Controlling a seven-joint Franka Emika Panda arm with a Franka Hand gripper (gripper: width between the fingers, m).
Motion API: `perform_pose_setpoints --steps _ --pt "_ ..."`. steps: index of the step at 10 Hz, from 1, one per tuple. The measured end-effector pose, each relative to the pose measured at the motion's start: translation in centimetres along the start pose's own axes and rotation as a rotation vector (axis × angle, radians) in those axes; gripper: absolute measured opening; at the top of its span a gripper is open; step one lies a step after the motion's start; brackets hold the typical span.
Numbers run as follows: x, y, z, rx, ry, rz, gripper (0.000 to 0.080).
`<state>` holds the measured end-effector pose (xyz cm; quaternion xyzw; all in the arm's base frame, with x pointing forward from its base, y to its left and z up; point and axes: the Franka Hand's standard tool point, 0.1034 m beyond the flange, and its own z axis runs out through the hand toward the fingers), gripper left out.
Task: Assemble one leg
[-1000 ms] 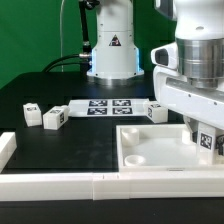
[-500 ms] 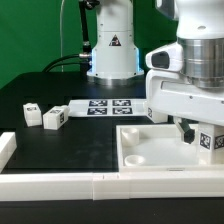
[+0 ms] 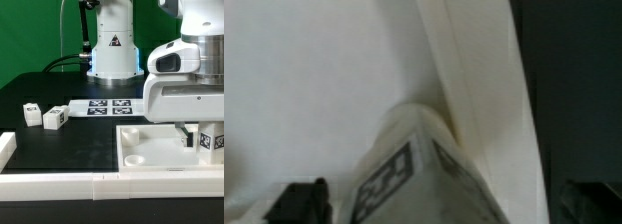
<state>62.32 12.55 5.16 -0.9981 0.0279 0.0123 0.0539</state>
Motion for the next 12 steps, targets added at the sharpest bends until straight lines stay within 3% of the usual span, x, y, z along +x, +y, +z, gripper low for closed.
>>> perform_pose_setpoints --steps 5,8,10,12 --pt "0.37 0.97 0.01 -0.034 0.009 -0.543 0.0648" --pt "0.35 0.99 0.06 -0.033 0.009 -0.53 0.0282" --pt "0.34 0.98 0.08 -0.032 0.009 -0.491 0.0284" --pt "0.32 0.9 0.09 -0.03 0.013 -0.268 0.0284"
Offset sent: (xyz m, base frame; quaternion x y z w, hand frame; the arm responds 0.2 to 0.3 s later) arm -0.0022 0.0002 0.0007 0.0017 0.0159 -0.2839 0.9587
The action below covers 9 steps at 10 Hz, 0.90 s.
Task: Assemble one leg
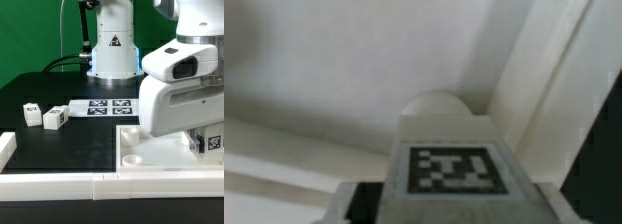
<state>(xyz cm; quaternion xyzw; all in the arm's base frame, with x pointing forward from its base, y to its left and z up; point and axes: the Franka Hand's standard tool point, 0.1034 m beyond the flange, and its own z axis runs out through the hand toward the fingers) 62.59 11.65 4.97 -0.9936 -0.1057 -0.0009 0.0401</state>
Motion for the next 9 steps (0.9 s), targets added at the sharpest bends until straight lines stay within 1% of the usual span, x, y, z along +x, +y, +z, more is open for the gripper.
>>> perform_pose_setpoints --steps 3,6,8,9 --pt "-0.02 -0.1 0.04 0.005 -0.001 0.439 0.0284" --pt "0.04 -0.05 0.05 0.023 -0.004 0.839 0.0282" --pt "0.04 -0.14 0.05 0.026 -0.007 0.981 0.0277" --pt "0.05 -0.2 0.06 0.031 -0.011 1.087 0.0277"
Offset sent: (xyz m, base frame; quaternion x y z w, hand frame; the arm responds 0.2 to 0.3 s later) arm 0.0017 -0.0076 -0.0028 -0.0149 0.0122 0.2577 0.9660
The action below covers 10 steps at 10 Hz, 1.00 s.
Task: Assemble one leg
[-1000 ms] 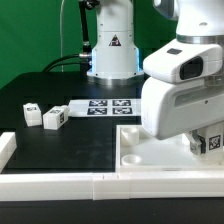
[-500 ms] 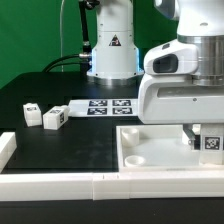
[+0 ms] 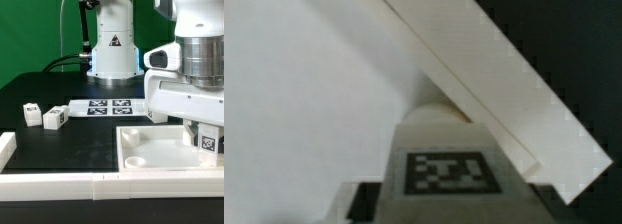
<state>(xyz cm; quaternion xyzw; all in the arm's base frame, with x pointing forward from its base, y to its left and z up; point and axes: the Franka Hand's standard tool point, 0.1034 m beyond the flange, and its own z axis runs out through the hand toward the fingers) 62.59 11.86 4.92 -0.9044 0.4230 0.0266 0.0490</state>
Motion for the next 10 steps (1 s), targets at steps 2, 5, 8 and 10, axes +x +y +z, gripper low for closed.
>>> perform_pose_setpoints --steps 2,5,8,10 --pt "-0.05 -0.02 0.01 0.0 0.0 0.004 0.0354" --pt "-0.28 -0.12 0.09 -0.001 -0.001 -0.074 0.0627" --pt "-0.51 -0.28 0.07 -0.019 0.015 -0.524 0.0645" --pt "-0.47 -0.25 0.09 -0.03 0.018 -0.774 0.0648"
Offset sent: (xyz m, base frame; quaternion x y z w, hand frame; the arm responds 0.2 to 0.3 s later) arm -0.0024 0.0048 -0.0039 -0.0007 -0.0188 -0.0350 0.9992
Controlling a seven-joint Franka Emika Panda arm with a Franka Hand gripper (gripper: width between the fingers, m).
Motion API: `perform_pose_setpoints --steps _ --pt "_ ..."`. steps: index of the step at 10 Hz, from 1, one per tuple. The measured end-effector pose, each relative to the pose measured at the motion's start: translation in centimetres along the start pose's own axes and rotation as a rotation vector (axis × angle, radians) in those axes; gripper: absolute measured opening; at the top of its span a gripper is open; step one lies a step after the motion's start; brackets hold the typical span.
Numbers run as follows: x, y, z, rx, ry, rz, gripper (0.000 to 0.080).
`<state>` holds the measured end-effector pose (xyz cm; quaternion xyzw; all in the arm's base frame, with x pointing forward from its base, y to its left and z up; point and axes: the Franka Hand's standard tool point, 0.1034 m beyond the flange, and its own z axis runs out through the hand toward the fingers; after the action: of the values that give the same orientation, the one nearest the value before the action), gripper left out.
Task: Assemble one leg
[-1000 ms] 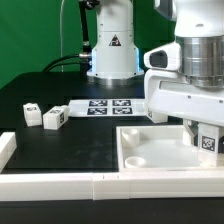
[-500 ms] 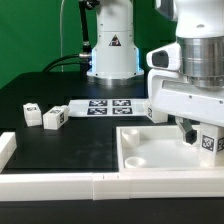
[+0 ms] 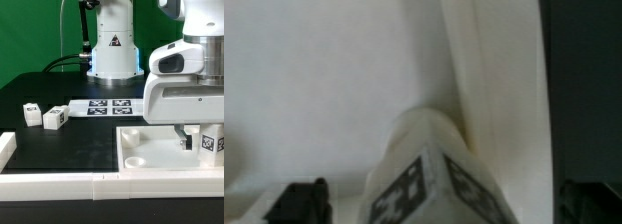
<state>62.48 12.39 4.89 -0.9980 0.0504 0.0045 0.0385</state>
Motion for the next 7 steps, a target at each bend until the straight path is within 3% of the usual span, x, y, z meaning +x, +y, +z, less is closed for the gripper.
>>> perform_pose_setpoints --steps 3,5,6,7 --pt "0.4 0.57 -0.2 -0.01 -0.002 -0.381 0.0648" --pt "0.44 0.62 -0.22 -0.014 -0.002 -0.47 0.0648" --pt "0.44 0.63 -0.21 -0.014 -0.002 -0.468 0.0521" --pt "0.44 0.64 -0.21 -0.014 -0.001 -0.468 0.0521"
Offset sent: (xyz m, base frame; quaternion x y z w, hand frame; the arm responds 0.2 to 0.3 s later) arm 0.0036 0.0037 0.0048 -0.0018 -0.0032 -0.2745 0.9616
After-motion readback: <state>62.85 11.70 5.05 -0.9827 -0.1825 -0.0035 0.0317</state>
